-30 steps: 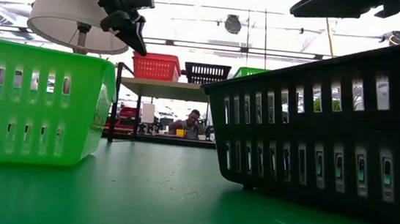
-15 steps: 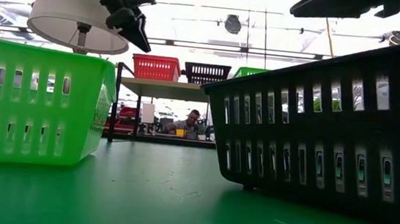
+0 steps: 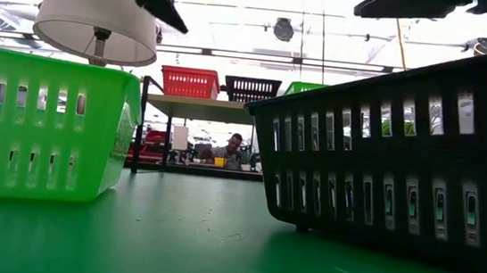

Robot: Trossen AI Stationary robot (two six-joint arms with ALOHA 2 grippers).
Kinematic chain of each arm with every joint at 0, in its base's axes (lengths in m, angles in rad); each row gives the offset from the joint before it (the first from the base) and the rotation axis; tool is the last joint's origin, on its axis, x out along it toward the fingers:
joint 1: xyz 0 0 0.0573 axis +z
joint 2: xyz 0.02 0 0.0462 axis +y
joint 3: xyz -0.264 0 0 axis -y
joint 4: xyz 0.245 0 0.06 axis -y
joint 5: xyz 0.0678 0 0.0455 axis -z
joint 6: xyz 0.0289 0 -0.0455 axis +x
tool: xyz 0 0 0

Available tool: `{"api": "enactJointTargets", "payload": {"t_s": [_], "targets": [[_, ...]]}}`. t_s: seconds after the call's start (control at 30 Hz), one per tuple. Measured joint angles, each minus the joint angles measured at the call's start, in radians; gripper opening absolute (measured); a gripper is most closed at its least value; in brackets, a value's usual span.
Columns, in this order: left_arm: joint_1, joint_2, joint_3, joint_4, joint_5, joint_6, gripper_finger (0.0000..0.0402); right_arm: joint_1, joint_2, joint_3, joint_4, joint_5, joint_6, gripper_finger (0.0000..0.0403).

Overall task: Stack baskets on shelf by color
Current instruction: Stack the bottom black basket into the black basket on the shelf

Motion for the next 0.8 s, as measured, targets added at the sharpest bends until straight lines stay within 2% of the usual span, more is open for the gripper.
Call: {"api": "enactJointTargets", "payload": {"t_s": [0.2, 0.3, 0.37, 0.47, 0.57, 0.73, 0.8], "targets": [[-0.143, -0.003, 0.000, -0.007, 0.006, -0.130, 0.0124, 0.000, 0.000, 0.000, 0.000, -0.112, 0.058, 0.0132], [-0.225, 0.002, 0.000, -0.006, -0.026, -0.174, 0.0124, 0.000, 0.000, 0.000, 0.000, -0.180, 0.122, 0.0132], [-0.278, 0.003, 0.000, -0.012, -0.067, -0.187, 0.0124, 0.000, 0.000, 0.000, 0.000, -0.250, 0.180, 0.0132], [-0.335, -0.001, -0.011, -0.015, -0.065, -0.163, 0.0124, 0.020, 0.011, 0.001, 0.000, -0.339, 0.277, 0.0132], [-0.370, -0.024, -0.062, 0.021, -0.064, -0.185, 0.0124, 0.071, 0.042, 0.001, 0.001, -0.384, 0.343, 0.0132], [-0.414, -0.072, -0.217, 0.199, -0.067, -0.242, 0.0124, 0.142, 0.108, 0.001, 0.008, -0.391, 0.478, 0.0134], [-0.425, -0.084, -0.276, 0.265, -0.073, -0.258, 0.0124, 0.156, 0.138, 0.001, 0.015, -0.434, 0.535, 0.0138]]}}
